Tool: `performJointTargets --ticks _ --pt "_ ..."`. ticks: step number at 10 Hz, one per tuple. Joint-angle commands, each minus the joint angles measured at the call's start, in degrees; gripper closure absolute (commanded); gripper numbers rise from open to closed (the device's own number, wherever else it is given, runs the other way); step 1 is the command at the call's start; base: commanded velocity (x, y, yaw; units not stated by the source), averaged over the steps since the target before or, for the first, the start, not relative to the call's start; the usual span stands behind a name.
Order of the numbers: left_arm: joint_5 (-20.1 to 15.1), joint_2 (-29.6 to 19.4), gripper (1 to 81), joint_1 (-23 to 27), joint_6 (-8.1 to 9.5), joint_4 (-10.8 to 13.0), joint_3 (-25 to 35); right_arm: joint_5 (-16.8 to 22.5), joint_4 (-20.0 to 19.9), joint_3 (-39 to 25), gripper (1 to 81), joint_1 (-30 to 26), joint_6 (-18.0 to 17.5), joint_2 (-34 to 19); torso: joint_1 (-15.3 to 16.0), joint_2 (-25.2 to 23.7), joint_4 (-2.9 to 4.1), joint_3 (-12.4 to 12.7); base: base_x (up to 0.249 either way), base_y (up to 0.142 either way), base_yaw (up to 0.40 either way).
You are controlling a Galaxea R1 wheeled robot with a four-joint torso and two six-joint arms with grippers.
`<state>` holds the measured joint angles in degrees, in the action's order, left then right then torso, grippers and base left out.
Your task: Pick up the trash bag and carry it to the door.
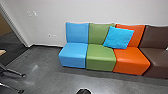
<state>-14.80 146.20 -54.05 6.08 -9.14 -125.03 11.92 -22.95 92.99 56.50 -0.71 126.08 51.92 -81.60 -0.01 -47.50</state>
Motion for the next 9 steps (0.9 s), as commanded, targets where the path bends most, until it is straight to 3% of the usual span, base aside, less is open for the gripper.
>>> performJointTargets --ticks 1,2,4,8,9 --pt "-3.4 -1.7 1.0 5.8 -0.02 -1.1 0.0 4.1 -1.4 -1.6 1.0 -4.7 0.0 -2.6 3.6 -5.6 0.00 0.1 0.000 0.000 0.000" --pt "-3.5 -1.7 1.0 6.3 0.07 -1.3 0.0 4.2 -1.4 -1.6 1.0 -4.8 0.0 -2.6 4.8 -7.4 0.00 -1.6 0.000 0.000 0.000" --pt "-5.0 -1.6 1.0 7.6 -0.02 -2.1 -0.7 4.2 -1.5 -1.7 1.0 -4.9 0.0 -3.3 6.6 -10.3 0.00 -2.8 0.000 0.000 0.000" --pt "-6.9 0.5 1.0 8.5 -0.02 -1.7 -2.7 4.2 -2.2 -2.7 1.0 -5.9 0.0 -3.4 11.5 -18.1 0.00 -3.0 0.000 0.000 0.000" --pt "-6.9 0.7 1.0 8.7 -0.02 -1.8 -2.7 4.2 -2.2 -2.9 1.0 -6.2 0.0 -3.4 12.8 -20.1 0.00 -4.2 0.000 0.000 0.000"
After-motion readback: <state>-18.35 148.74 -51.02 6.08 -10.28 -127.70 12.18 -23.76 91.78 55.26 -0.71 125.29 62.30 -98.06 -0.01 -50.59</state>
